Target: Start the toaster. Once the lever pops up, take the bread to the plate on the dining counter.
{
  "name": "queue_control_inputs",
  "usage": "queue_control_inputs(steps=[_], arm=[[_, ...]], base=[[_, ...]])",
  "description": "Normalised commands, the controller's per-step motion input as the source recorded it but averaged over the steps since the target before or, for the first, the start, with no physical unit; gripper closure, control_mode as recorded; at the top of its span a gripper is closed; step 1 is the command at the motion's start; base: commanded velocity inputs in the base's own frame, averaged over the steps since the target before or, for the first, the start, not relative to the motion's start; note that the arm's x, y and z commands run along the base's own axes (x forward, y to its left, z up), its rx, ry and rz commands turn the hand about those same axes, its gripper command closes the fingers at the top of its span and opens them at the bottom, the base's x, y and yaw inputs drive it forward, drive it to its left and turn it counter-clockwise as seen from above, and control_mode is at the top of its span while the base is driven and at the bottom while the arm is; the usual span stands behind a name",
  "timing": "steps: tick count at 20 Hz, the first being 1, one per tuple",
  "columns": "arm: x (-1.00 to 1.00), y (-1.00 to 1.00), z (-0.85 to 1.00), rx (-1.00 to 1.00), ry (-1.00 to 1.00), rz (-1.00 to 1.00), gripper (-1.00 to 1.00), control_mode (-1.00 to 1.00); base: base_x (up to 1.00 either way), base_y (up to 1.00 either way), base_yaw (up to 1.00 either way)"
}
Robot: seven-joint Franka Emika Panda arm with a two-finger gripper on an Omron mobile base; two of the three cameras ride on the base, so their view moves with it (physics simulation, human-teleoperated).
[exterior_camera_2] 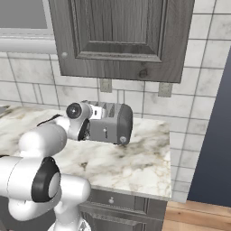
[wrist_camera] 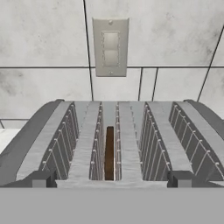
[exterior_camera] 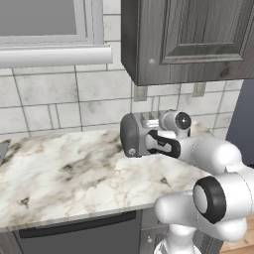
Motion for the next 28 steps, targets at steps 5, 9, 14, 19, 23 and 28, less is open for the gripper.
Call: queue_control_inputs(steps=[5, 9, 14, 19, 23, 28], arm=[[0.17, 0.05, 0.0, 0.0, 0.0, 0.0, -1.0, -1.0], [0.21, 0.06, -0.02, 0.0, 0.03, 0.0, -1.0, -1.0], [0.08, -0.01, -0.13, 0.0, 0.04, 0.0, -1.0, -1.0], [0.0, -0.01, -0.22, 0.0, 0.06, 0.0, -1.0, -1.0], [0.0, 0.0, -0.04, 0.0, 0.02, 0.0, -1.0, -1.0], [0.0, 0.0, 0.0, 0.0, 0.0, 0.0, -1.0, -1.0]], base=[[0.0, 0.0, 0.0], [0.0, 0.0, 0.0], [0.0, 0.0, 0.0], [0.0, 0.0, 0.0], [0.0, 0.0, 0.0], [0.0, 0.0, 0.0]])
